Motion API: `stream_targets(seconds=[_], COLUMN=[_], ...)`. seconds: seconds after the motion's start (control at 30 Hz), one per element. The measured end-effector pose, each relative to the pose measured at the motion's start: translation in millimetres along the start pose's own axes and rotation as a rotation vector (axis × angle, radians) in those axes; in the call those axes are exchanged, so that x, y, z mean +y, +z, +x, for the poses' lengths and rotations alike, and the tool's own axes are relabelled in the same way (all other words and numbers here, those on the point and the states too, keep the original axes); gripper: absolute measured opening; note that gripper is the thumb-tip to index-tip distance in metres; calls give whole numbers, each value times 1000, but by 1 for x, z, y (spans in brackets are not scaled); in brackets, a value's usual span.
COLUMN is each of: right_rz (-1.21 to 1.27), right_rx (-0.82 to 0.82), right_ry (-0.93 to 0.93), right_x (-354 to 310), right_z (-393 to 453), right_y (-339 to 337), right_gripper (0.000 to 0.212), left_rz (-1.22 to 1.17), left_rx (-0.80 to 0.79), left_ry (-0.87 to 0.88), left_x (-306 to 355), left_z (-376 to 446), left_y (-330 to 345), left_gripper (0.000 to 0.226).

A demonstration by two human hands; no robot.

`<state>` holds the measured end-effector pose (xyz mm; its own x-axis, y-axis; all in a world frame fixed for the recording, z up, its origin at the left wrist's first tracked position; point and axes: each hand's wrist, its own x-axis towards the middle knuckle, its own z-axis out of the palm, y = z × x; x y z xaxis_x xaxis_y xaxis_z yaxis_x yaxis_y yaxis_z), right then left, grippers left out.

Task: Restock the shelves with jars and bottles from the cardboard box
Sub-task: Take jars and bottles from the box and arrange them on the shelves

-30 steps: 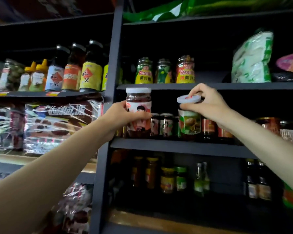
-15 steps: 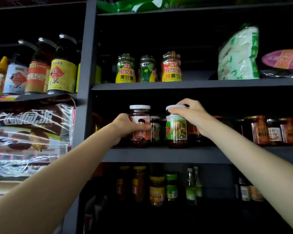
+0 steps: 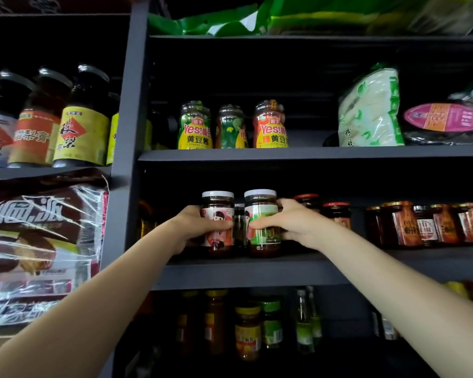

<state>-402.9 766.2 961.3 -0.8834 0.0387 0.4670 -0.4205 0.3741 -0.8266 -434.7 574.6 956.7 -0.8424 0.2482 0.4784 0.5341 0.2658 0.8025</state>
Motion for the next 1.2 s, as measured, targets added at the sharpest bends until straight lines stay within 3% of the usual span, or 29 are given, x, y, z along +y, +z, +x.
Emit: stream_targets(seconds=[0.13,0.23,0.43,0.5,0.53,0.6,0.63,0.67,0.77,0.83,1.0,1.2], right_rz=[130,72,129,11,-126,-339,-368,-368,-266,-269,-405,-621], right_rx=[-130,-139,-196,-181,-144,-41,0,31,39,37,107,146], right_ry=[73,91,59,62,58,31,13,-1,21,27,10,10], right_x=[-1,1,2,3,2,3,6,8,8,7,6,1], right_z=[10,10,10,11,11,15,19,24,26,26,27,30], right_y=[4,1,-9,-5,1,13,15,15,11,11,21,29], right_gripper=[49,36,38,52,70,112,122,122,89,79,106,113], left_rz=[-7,-4,86,84,61,60,82,99,142,137,133,279], left_rx=[49,59,-3,-16,-24,-28,-27,-26,-24,-33,-22,43], left_ry=[1,-16,-59,-48,-41,-22,-15,-15,-38,-29,-6,-44], left_x=[-5,-8,-11,-12,-11,-10,-11,-12,-14,-16,-16,-20], left_z=[2,3,4,5,4,2,1,0,-2,-2,1,23], left_y=[-1,-1,-5,-6,-6,-5,-5,-5,-7,-7,-5,4], left_gripper=[33,50,76,50,36,35,40,45,44,42,43,60])
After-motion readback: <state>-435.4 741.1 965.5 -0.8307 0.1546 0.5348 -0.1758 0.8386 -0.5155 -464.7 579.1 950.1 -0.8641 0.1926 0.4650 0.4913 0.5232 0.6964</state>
